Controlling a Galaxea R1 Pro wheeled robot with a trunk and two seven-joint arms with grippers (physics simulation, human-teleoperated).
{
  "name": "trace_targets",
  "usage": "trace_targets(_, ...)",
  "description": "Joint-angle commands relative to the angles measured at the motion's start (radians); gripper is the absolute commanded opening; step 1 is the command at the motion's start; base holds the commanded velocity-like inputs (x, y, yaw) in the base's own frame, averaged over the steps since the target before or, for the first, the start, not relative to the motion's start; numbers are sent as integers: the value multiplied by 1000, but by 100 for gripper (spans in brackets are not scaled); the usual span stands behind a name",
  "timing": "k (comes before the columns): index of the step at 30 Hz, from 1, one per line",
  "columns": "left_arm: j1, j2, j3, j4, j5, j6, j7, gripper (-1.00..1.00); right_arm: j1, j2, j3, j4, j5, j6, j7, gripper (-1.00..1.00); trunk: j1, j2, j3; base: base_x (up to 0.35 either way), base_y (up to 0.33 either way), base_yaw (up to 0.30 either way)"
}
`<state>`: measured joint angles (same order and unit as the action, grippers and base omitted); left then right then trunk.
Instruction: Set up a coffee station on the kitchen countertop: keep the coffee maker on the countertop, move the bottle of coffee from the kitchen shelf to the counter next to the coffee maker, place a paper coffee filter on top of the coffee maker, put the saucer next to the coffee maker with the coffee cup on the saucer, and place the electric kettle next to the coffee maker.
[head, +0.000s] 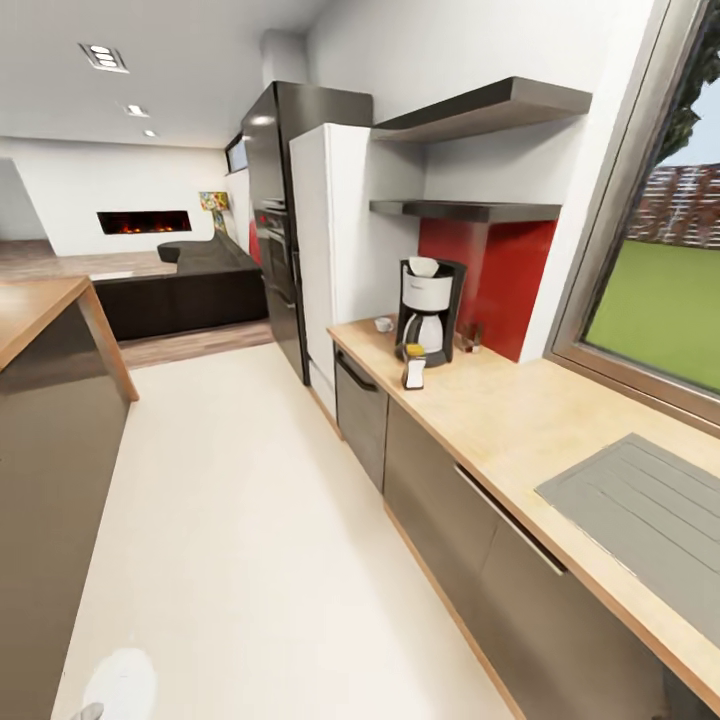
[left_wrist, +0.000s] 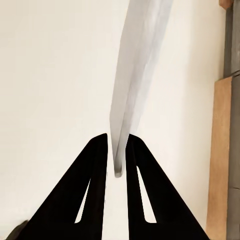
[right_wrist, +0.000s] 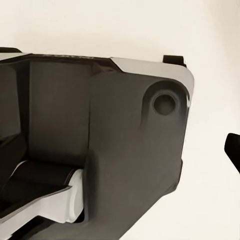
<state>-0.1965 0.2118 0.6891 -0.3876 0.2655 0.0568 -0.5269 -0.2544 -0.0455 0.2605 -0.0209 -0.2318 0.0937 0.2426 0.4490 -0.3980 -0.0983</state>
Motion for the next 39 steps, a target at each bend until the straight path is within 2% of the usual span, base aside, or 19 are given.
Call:
trace_targets(1, -1, 0, 4, 1, 5, 5, -4, -100, 0, -1, 8, -2, -11, 6, 1, 100, 1, -2, -3, 299, 175, 128)
trace_targets(9, -1, 0, 4, 1, 5, 5, -4, -100, 0, 3, 9, -4, 0, 9, -2, 100, 1, -2, -4, 308, 156, 32)
trace_targets(12, -1, 0, 4, 1, 5, 5, -4, -100, 0, 4, 9, -4, 61, 8, -3, 100, 1, -2, -4, 311, 150, 2)
trace_targets(14, -1, 0, 4, 1, 5, 5, -4, -100, 0, 7, 8, -4, 142, 7, -5, 100, 1, -2, -4, 311, 149, 0)
trace_targets(15, -1, 0, 4, 1, 5, 5, -4, -100, 0, 7, 7, -4, 149, 6, -5, 100, 1, -2, -4, 311, 149, 0)
trace_targets(39, -1, -2, 3, 1, 5, 5, -4, -100, 0, 1, 4, -5, 160, 8, -6, 100, 1, -2, -4, 311, 162, 0)
